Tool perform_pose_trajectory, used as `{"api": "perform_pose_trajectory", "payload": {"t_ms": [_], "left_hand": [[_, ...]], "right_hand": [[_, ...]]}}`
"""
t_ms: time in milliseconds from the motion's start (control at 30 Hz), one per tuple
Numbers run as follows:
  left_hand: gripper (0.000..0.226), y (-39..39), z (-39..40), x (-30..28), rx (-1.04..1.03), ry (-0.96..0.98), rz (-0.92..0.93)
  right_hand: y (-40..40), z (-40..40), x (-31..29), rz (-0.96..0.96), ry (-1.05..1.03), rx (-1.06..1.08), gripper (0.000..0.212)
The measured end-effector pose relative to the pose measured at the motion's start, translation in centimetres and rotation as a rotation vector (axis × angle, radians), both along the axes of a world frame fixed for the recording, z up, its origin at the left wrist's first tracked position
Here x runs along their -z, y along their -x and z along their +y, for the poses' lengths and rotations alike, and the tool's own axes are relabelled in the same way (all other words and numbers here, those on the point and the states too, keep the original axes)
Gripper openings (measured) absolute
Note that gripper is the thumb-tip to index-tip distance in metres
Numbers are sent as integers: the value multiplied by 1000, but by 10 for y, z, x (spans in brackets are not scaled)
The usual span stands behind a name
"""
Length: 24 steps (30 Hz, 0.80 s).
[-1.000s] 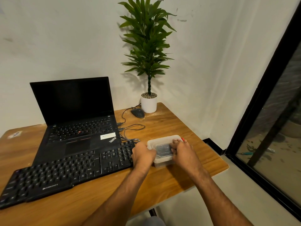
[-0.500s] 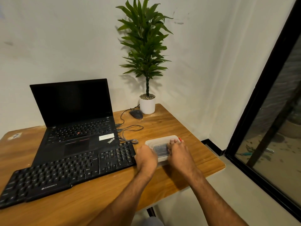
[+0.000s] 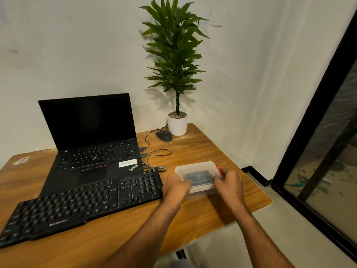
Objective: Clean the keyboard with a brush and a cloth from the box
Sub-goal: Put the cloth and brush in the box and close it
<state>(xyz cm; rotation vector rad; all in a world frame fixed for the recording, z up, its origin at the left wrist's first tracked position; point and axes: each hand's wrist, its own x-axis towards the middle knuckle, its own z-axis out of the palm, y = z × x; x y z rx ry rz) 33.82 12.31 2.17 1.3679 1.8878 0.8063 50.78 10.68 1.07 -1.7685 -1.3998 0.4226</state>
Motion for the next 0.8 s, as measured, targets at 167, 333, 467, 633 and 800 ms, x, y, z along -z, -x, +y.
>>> {"api": "perform_pose_trajectory", "payload": {"t_ms": [167,333,467,633,800], "left_hand": [[39,-5,31,-10,-8,-6,-39],[41,-5,90,-30,-24,-36,-3],[47,-6,139,-35,-38,-61,-1],[53,-5,189,-27,-51,-24,5],[51,-2,220,-15,-17,-28,6]], "right_hand": [[-3,31,-15,47,-16,-45,37],[-5,91,-33,106,43,-116,46],[-3,142,-39,135,66,-221,51],[-3,192,-31,86,119,-270,62],[-6,227,-23,51,156,-279,61]]}}
